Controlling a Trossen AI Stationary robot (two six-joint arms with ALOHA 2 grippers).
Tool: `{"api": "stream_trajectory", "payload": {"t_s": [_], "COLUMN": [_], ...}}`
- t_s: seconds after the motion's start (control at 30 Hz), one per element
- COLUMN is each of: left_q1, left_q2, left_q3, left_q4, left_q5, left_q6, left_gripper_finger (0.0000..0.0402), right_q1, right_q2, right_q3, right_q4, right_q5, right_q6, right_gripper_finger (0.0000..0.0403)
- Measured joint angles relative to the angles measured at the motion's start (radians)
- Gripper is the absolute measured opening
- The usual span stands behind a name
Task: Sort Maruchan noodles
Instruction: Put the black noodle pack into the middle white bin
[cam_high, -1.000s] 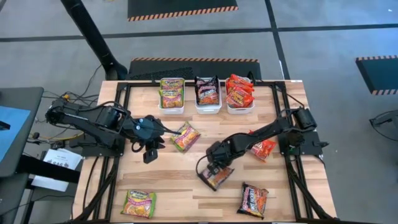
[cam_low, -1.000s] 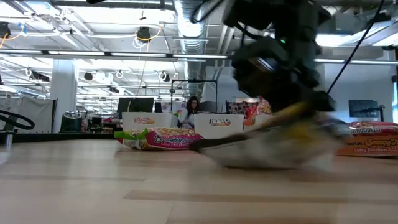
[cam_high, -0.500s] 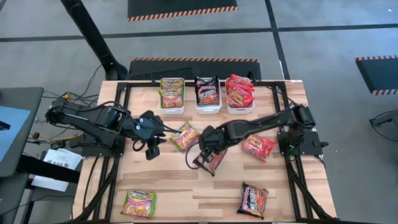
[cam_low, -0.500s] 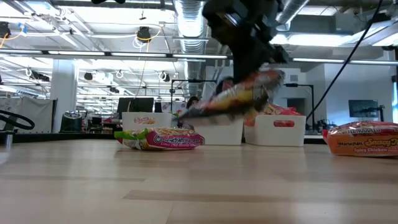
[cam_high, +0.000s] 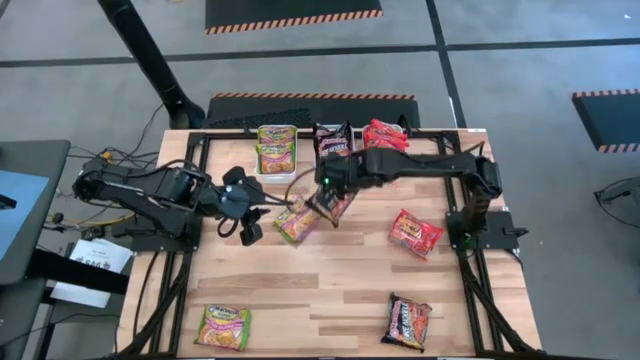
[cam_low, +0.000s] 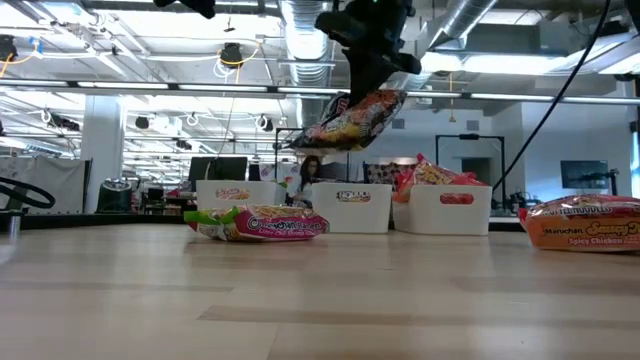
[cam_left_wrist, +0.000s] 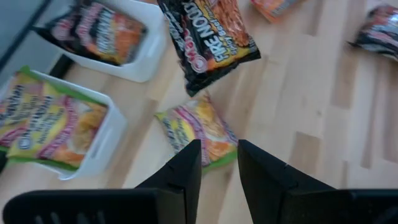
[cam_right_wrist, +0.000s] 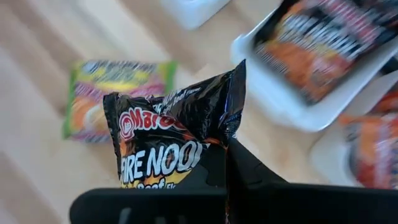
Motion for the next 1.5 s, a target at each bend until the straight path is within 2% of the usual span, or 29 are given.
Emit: {"api": "stream_trajectory", "payload": {"t_s": [0.13, 0.33, 0.8, 1.17, 1.33, 1.5], "left_q1": [0.033, 0.097, 0.252, 0.344, 0.380, 0.400], "left_q2": [0.000, 0.000, 0.000, 0.000, 0.000, 0.000], "left_q3": [0.000, 0.000, 0.000, 0.000, 0.000, 0.000], "left_q4": [0.001, 0.001, 0.002, 0.002, 0.002, 0.002], "left_q5": [-0.039, -0.044, -0.043, -0.041, -0.041, -0.041], "left_q6": [0.002, 0.034, 0.072, 0.106, 0.106, 0.109], "left_gripper_finger": [0.0090, 0.0090, 0.0090, 0.0090, 0.0090, 0.0090], "right_q1": [-0.069, -0.156, -0.340, -0.466, -0.524, -0.549], "right_q2": [0.000, 0.000, -0.001, -0.001, -0.001, -0.001], "right_q3": [0.005, 0.005, -0.030, -0.032, -0.032, -0.033], "right_q4": [0.013, 0.035, 0.319, 0.458, 0.551, 0.699], "right_q5": [0.005, 0.050, 0.049, 0.043, -0.020, -0.148], "right_q6": [-0.051, -0.105, -0.212, -0.233, -0.204, -0.160], "right_gripper_finger": [0.0007, 0.0008, 0.0007, 0.0007, 0.0007, 0.0007]}}
